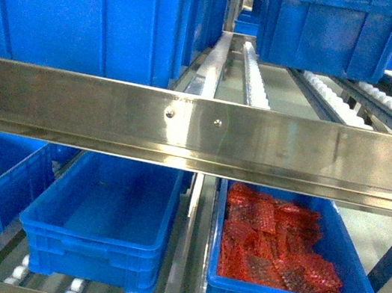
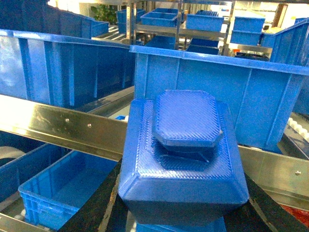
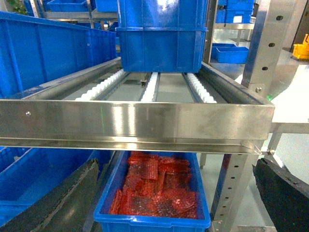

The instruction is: Pick blue part to blue bin on bottom shelf

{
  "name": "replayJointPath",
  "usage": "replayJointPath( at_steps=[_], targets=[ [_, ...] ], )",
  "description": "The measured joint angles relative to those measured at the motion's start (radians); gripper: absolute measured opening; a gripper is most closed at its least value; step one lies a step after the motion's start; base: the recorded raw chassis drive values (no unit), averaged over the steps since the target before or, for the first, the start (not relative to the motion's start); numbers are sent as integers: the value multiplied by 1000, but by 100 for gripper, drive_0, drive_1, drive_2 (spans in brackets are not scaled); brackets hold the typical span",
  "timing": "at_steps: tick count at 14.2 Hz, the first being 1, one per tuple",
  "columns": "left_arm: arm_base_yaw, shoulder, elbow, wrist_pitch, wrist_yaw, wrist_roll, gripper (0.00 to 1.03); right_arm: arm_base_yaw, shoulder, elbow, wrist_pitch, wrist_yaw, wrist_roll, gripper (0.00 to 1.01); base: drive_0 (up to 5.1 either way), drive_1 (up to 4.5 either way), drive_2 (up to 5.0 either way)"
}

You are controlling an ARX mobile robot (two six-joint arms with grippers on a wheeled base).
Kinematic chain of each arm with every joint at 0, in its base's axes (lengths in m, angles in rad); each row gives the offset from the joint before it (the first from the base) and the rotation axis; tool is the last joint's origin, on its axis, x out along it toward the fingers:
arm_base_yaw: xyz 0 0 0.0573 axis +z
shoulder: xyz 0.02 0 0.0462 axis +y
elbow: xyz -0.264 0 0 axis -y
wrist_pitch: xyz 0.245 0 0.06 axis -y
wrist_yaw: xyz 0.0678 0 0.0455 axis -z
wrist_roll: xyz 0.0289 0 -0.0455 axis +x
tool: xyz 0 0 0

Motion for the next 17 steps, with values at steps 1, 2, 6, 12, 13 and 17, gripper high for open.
replayJointPath(
  at_steps=[1,2,6,12,13,17],
  targets=[
    [0,0,0,0,1,0,43,0,0,0,0,0,0,98,0,0,0],
    [0,0,0,0,2,0,43,0,0,0,0,0,0,98,0,0,0],
    [0,0,0,0,2,0,43,0,0,0,0,0,0,98,0,0,0],
    [0,0,0,-1,3,0,43,0,0,0,2,3,0,98,0,0,0],
    [0,0,0,0,3,0,43,0,0,0,1,3,1,98,0,0,0],
    [0,1,0,0,3,0,43,0,0,0,0,3,0,98,0,0,0]
  ],
)
